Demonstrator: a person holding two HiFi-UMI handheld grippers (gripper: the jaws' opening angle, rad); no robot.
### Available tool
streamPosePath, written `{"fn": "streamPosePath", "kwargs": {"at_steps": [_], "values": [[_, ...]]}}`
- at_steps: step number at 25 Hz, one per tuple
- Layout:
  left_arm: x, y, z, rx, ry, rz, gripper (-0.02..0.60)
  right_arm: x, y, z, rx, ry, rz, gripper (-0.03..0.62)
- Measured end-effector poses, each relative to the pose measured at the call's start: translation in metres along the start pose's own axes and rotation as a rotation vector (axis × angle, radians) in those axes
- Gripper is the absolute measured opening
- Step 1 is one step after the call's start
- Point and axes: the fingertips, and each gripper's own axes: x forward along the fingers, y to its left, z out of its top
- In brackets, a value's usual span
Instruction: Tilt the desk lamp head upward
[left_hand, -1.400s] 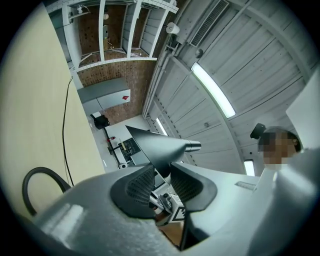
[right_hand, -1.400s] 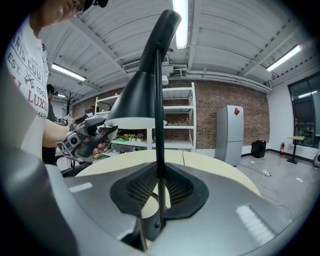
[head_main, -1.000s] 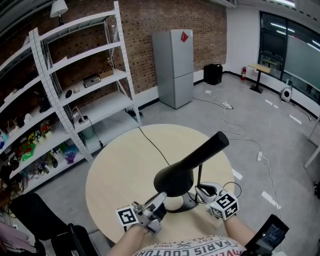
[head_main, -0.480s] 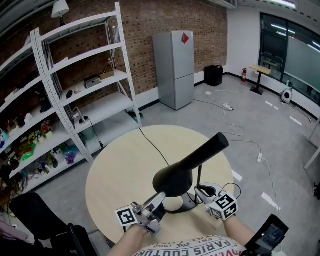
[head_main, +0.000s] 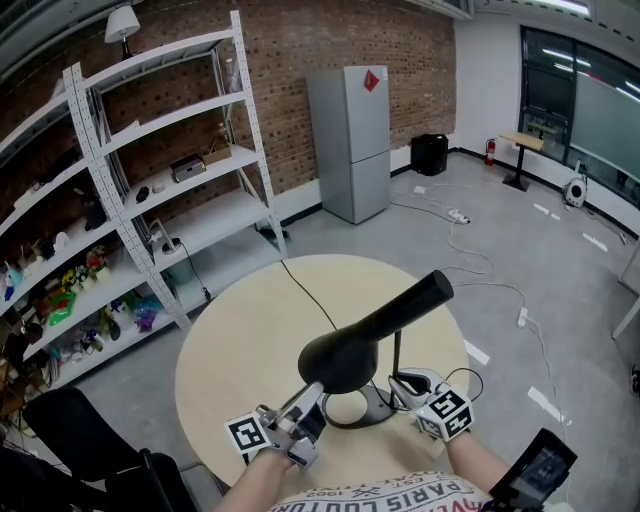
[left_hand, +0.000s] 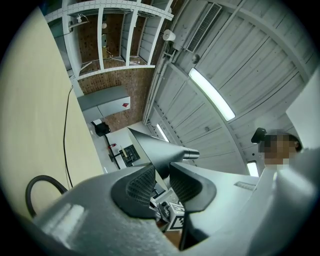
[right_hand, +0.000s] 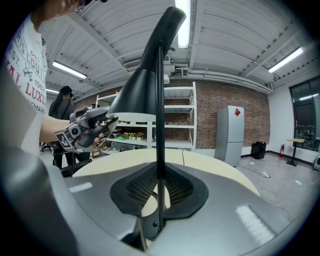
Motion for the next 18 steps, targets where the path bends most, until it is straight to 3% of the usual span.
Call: {"fn": "streamPosePath", "kwargs": {"at_steps": [18], "values": [[-0.003, -0.013, 0.028, 0.044, -0.053, 0.0, 0.08, 0.003, 0.001, -0.003, -0.004, -0.005, -0.003, 0.043]]}}
